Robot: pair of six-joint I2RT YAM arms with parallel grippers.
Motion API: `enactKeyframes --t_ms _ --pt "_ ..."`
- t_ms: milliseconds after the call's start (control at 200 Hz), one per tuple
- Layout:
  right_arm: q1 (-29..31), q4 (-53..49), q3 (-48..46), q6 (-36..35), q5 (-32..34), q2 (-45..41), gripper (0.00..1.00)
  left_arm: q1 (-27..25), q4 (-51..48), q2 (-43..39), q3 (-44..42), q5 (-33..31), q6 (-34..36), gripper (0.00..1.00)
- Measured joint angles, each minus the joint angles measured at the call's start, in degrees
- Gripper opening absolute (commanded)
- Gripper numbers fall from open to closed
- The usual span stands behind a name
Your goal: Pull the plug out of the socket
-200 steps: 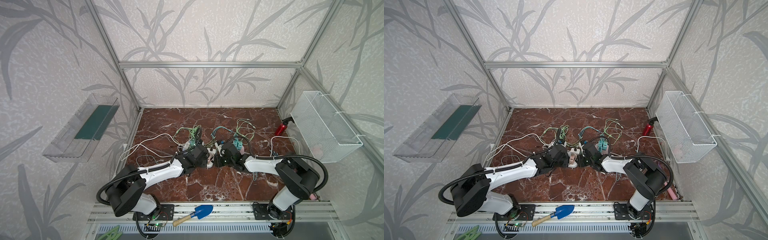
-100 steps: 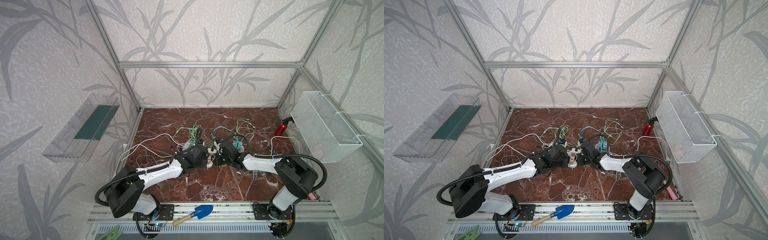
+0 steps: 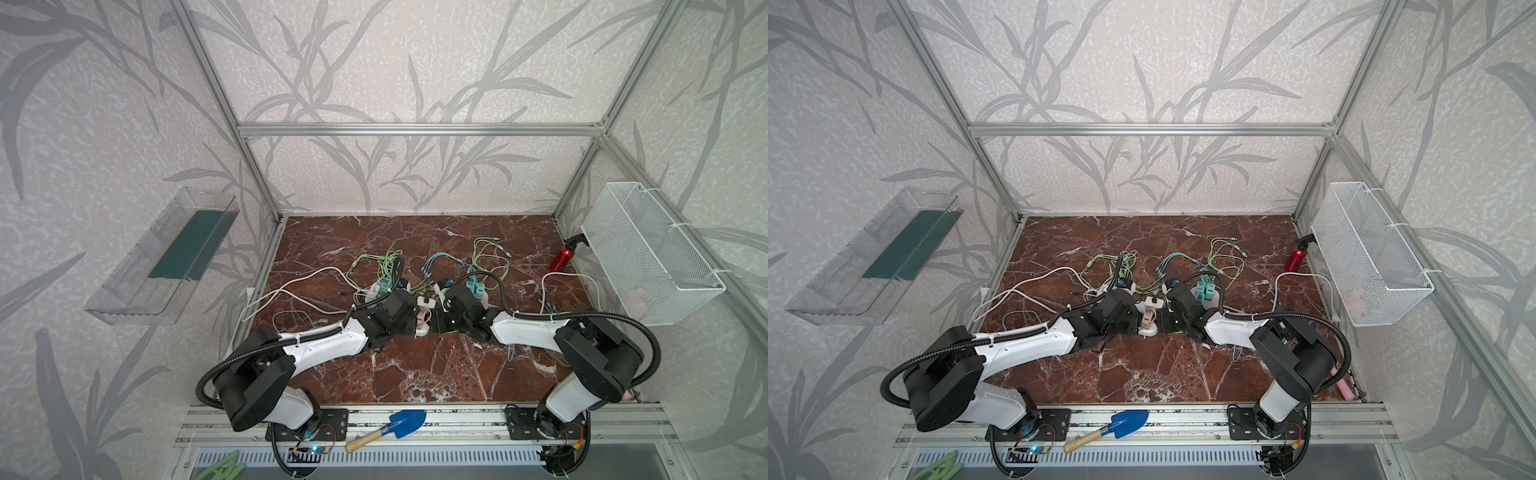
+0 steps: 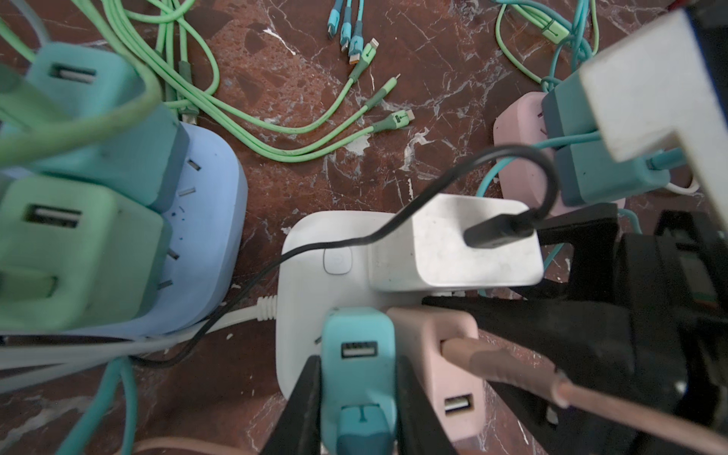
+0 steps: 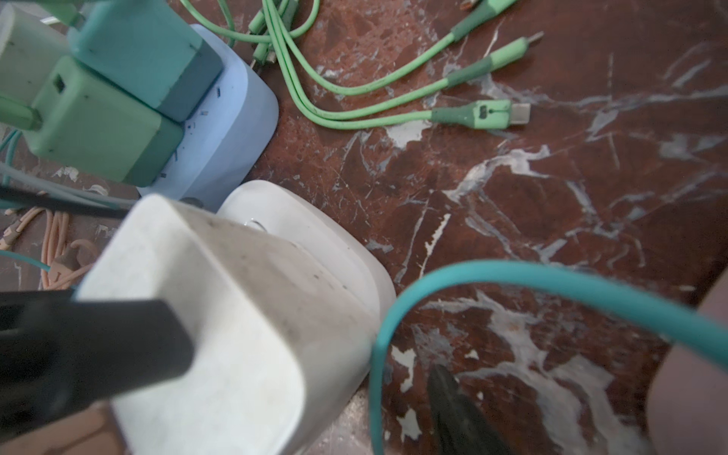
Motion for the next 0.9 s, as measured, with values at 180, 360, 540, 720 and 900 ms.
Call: enactKeyframes --t_ms 180,360,540,720,900 --pt "0.0 1.3 -1.5 0.5 -1.4 -0.7 0.57 -0.1 -0.7 0.1 0.4 0.0 -0.4 0.0" --pt "0.1 0.9 -1.2 0.6 -1.7 -0.5 0.53 -1.2 -3.6 1.2 2.6 -1.9 0.9 0.0" --pt "0.1 -0.4 -0.5 0.5 -1.0 -0.4 0.53 -2.0 -4.8 1.6 3.4 -3.4 2.5 0.0" --pt "0.3 -2.6 0.8 -0.1 -0.3 -0.2 0.53 -2.1 -4.9 1.4 3.4 -3.6 3.5 0.0" --pt "0.6 -3.3 1.3 -0.3 0.0 0.3 0.53 -2.0 -3.8 -0.6 1.7 -3.8 3.6 0.0"
